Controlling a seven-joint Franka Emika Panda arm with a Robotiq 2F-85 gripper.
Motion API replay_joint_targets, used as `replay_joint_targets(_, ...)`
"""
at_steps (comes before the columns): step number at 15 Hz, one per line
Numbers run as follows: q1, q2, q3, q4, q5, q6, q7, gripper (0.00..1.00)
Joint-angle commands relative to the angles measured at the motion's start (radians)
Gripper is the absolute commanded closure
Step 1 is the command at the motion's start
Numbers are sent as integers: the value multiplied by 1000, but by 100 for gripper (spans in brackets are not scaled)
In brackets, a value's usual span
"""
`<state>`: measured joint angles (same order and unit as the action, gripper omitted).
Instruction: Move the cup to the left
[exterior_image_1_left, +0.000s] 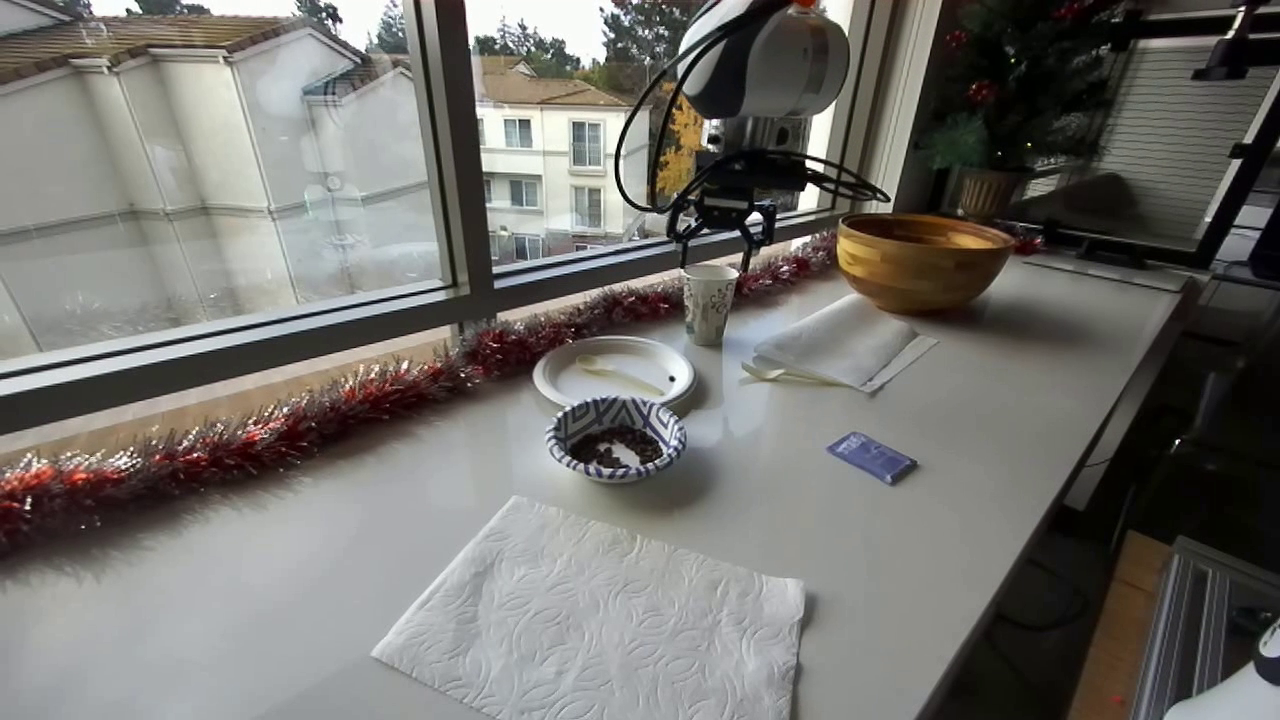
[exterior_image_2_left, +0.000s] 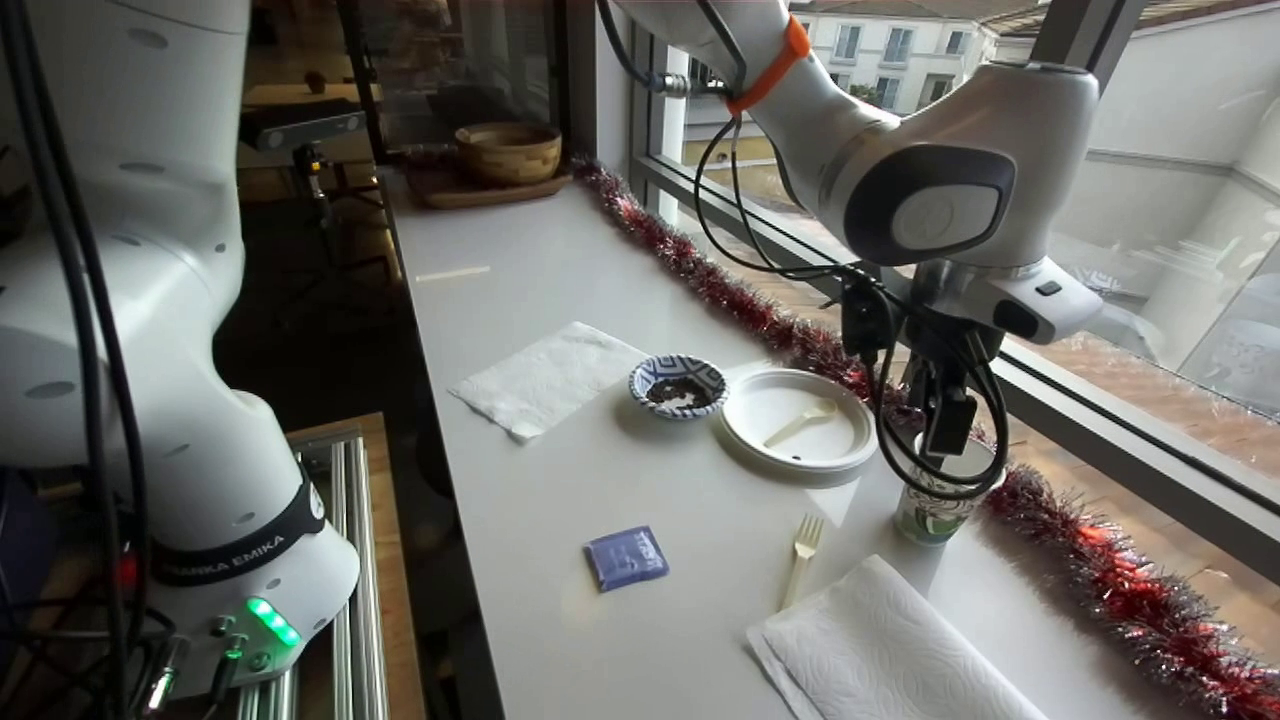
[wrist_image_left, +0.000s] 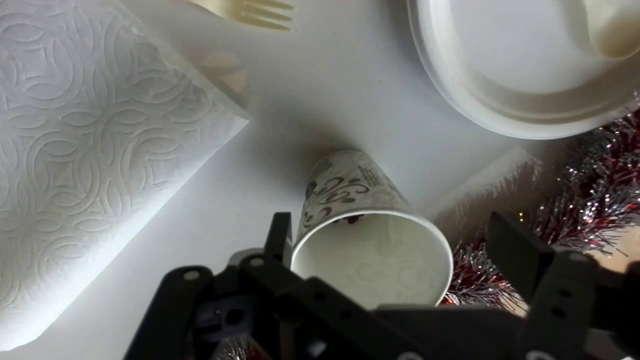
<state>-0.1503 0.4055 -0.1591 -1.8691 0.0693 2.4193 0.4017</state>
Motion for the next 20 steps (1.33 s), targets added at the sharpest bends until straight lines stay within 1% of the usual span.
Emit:
replay_joint_targets(1,8,35,-13,32,25,44,12,0)
replay_joint_targets(4,-1,36,7,47,34,76,-57,0)
replay_joint_targets(8,-8,61,30,105,38,51,-137,0)
replay_joint_targets(12,-10,103,46,158,40,38,-176,0)
replay_joint_targets(16,-11,145,55,187,40,28,-193,0)
replay_joint_targets(17,-12,153,57,191,40,26,-197,8)
replay_joint_targets(18,-13,159,57,194,39,23,-201,24)
replay_joint_targets(19,-14,166,59,197,40,21,-205,34)
replay_joint_targets(20,-15,170,58,197,39,17,-208,41)
